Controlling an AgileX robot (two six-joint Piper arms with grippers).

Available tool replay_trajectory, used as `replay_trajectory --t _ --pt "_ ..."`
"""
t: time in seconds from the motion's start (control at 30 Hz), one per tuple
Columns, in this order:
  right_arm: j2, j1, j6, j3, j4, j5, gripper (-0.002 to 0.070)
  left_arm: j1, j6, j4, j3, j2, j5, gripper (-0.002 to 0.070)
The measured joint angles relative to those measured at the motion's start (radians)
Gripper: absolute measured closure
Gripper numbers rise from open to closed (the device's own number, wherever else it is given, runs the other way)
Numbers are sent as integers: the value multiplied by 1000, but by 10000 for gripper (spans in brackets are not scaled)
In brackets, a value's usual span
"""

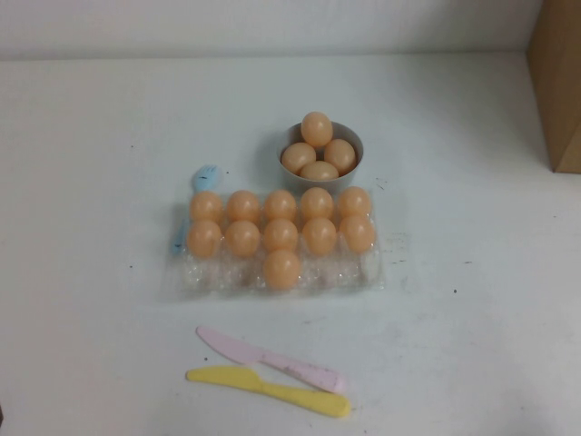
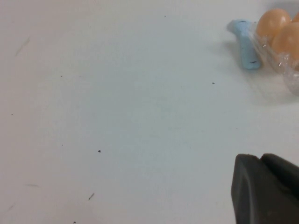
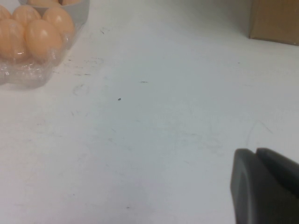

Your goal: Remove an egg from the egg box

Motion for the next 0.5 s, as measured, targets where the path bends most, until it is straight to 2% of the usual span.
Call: replay_trajectory --t 0.2,0.27,0.33,0.43,0.5 --pt "0 0 0 0 0 0 694 0 0 -12 0 0 -2 680" --pt "0 0 0 0 0 0 694 0 -34 -59 0 0 -20 680" --pt "0 0 0 0 0 0 694 0 -119 -164 0 0 -63 680" --pt "0 0 0 0 0 0 694 0 -332 -419 0 0 -167 680" --pt "0 0 0 0 0 0 694 0 -407 -502 0 0 -233 680"
